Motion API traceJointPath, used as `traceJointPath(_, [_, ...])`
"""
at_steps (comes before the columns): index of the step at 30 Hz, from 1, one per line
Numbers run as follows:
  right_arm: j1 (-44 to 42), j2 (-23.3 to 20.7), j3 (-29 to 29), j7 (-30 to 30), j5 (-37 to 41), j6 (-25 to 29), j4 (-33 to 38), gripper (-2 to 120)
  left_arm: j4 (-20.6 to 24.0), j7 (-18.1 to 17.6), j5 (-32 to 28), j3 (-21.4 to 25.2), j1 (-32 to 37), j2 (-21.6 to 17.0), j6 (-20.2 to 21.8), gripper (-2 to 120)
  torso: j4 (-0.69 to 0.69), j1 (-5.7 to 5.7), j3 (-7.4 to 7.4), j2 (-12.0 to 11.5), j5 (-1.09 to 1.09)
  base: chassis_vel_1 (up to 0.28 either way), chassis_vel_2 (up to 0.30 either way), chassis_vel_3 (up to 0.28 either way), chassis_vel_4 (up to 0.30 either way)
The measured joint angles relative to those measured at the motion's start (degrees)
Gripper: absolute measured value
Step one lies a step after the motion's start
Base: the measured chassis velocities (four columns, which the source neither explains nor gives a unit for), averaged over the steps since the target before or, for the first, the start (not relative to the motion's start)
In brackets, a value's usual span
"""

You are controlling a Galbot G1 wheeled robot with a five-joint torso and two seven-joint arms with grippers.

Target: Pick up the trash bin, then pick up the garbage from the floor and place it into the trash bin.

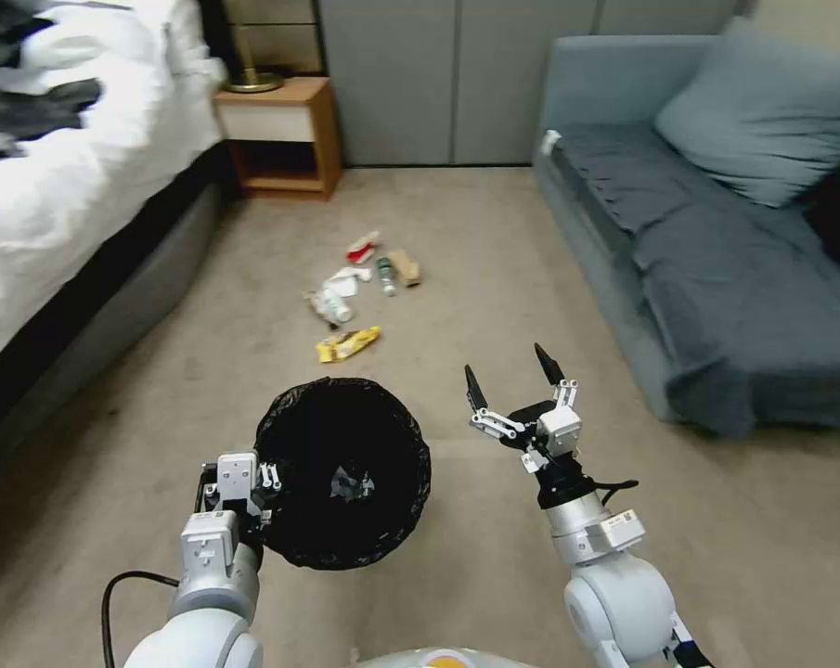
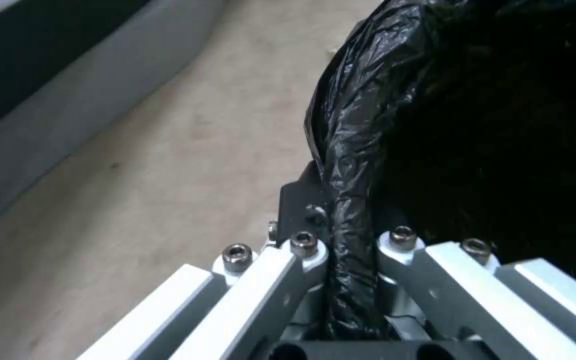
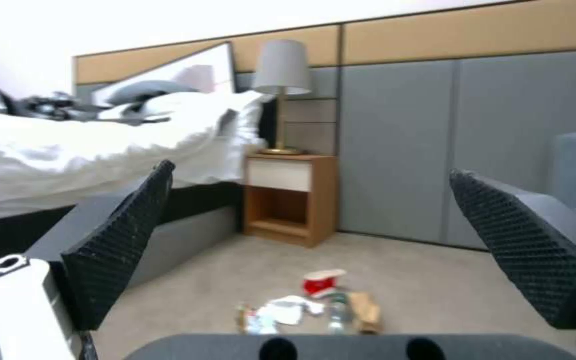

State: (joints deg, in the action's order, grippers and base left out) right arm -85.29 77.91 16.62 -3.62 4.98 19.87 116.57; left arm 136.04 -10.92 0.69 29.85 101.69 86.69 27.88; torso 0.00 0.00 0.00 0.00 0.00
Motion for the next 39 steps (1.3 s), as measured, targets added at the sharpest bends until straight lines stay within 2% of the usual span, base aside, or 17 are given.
traceJointPath(12, [-0.3,0.1,-0.2,-0.1,-0.4,0.0,0.2,100,-0.5,0.0,0.5,-0.1,0.0,0.0,-1.2,1,0.01,0.0,0.0,0.0,0.0,0.108,0.1,0.104,0.105])
traceJointPath(17, [-0.4,0.0,0.0,-0.1,-0.4,-0.1,0.5,100,-0.5,0.1,0.5,-0.2,-0.1,0.0,-1.3,1,-0.02,0.0,0.0,0.0,0.0,0.0,0.0,0.0,0.0])
traceJointPath(39, [-0.7,0.1,0.4,-0.2,-0.7,-0.1,0.3,100,-0.2,0.1,0.5,0.0,-0.1,0.0,-1.2,1,0.0,0.0,0.0,0.0,0.0,-0.002,0.003,0.003,-0.002])
